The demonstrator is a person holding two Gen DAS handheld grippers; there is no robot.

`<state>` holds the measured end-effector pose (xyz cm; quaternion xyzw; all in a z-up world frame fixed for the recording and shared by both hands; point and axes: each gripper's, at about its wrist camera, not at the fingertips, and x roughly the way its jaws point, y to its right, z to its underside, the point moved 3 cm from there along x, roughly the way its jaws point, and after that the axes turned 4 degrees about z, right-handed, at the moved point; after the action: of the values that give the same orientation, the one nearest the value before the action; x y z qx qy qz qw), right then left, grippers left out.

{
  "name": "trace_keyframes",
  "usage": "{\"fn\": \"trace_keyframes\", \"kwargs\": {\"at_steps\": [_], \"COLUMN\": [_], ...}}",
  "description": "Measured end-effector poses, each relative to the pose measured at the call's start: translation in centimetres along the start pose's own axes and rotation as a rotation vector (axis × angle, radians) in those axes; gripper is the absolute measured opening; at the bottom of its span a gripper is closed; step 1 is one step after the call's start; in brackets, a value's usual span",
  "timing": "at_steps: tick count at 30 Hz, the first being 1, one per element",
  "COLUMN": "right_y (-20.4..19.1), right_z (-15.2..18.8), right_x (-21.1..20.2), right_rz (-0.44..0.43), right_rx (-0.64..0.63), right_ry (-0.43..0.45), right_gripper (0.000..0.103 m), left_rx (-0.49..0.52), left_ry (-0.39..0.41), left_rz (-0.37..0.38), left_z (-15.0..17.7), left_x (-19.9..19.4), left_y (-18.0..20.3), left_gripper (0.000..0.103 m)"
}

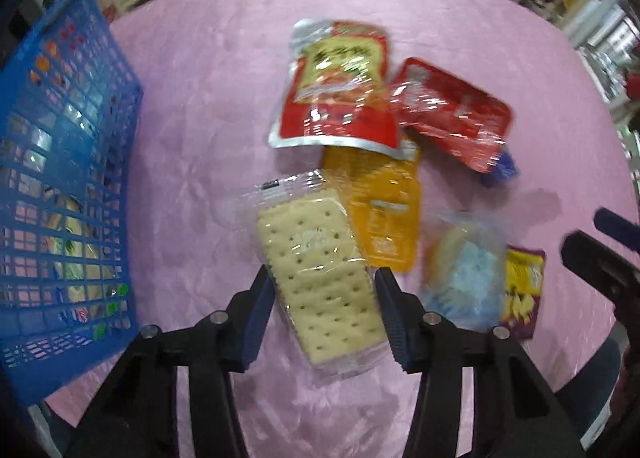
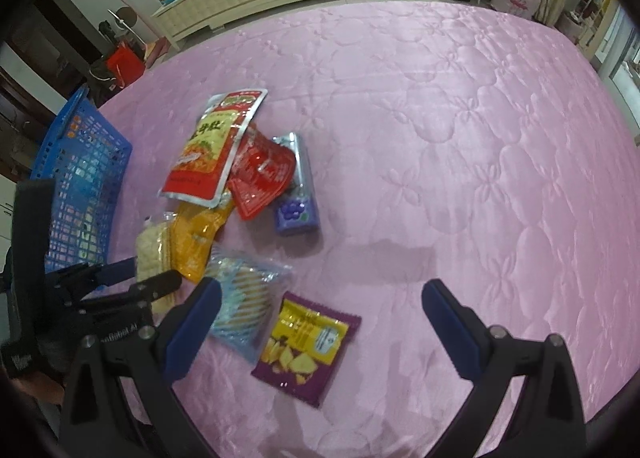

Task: Organize snacks
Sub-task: 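Grasp the cracker pack with the left gripper and lift it toward the basket, then drop the cracker pack in the basket with the left gripper while the right grasps the striped bag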

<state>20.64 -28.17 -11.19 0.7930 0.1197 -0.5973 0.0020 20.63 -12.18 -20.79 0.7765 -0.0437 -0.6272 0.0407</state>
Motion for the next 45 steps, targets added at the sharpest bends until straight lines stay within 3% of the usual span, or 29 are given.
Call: {"fn": "trace_keyframes", "kwargs": {"at_steps": [5,10,20,24,26,31,35,40,45], "right_y": [-0.8,-2.2,-6.0,-7.1,-7.3,-7.9,-8.4,-9.5,-10.0], "right_z": [0.4,0.4,0.6,0.7,0.7,0.5,0.4,0.3,0.3], "right_x": [-1.0,-1.4,1.0,3.2,3.7,5.1,5.8,6.3,6.5], "right_rz": [-0.005,-0.069,-0.104,-0.107,-0.09,-0.026,-0.013,0.06,0.08], "right_rx": [0.011,0.042,0.006,0.017,0.022,0.036,0.034,-0.012,-0.008], "right_ry": [0.001,-0.025,-0.085,-0.137,-0.141,-0.167,-0.174,-0.179,-0.169], "right_gripper": [0.102,0.101,0.101,0.09,0.089,0.088,0.081,0.069,0.069], "left_rx": [0.055,0.083,0.076,0.066,0.061,0.041,0.007,0.013,0.045], "left_ry": [0.092,0.176,0.324,0.375,0.394,0.396,0.386,0.344,0.283], "left_rz": [0.022,0.026,0.011,0.003,-0.025,-0.085,-0.115,-0.139,-0.148], "left_z": [1.1,1.2,1.8,1.7,1.6,1.3,0.9,0.5,0.4], "left_x": [-3.6,-7.5,-14.6,-16.3,-16.8,-17.8,-18.1,-16.5,-14.1], "left_y": [1.4,1.0,-3.5,-5.3,-6.5,-10.2,-13.1,-15.1,-16.0], "left_gripper": [0.047,0.047,0.047,0.047,0.047,0.047,0.047,0.047,0.048]}}
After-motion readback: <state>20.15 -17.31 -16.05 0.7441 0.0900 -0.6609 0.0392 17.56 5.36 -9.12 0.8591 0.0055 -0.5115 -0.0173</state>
